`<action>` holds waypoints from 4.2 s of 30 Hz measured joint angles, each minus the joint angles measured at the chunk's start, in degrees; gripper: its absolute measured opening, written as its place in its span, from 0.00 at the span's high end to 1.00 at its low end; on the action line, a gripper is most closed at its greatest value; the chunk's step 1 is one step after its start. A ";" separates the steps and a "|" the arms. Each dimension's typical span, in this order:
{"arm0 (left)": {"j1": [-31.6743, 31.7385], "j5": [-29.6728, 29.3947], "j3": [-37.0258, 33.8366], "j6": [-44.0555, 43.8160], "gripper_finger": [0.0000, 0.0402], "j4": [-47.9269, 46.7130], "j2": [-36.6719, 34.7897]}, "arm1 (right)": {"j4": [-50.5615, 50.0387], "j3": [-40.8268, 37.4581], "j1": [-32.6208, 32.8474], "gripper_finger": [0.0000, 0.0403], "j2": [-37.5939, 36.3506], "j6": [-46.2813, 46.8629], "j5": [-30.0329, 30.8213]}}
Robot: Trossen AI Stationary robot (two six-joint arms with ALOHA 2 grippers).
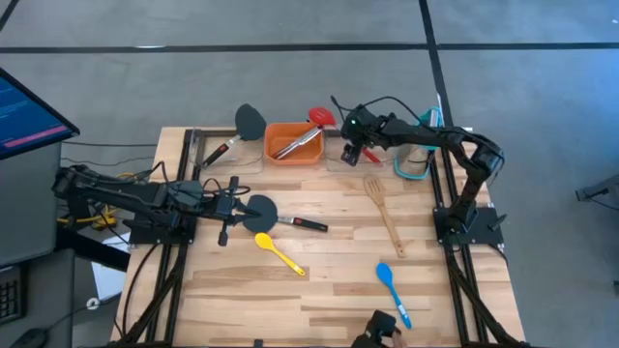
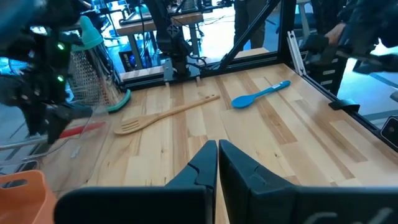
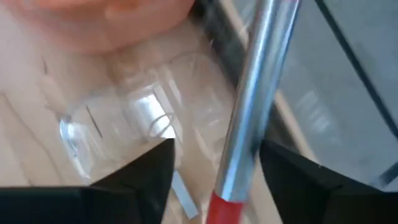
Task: Pick & Place Kitchen Items
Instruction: Put the red serving spoon into the right transparent bin, then put the blue serving spoon into the right transparent bin
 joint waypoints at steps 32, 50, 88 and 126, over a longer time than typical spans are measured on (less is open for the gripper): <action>0.00 -0.24 0.00 -0.20 0.99 -0.11 0.01 | -54.69 26.99 28.94 0.98 -5.47 22.82 3.28; 0.00 0.00 0.00 -0.42 0.99 -0.09 0.02 | -38.84 -5.23 39.53 1.00 -32.92 60.53 5.60; 0.00 -0.20 0.00 1.38 0.99 0.60 0.02 | -26.85 -10.14 65.59 1.00 -20.55 101.32 -16.05; 0.00 -0.24 0.00 8.63 0.99 12.16 0.02 | -20.49 -10.14 83.39 0.58 -3.89 128.18 -16.69</action>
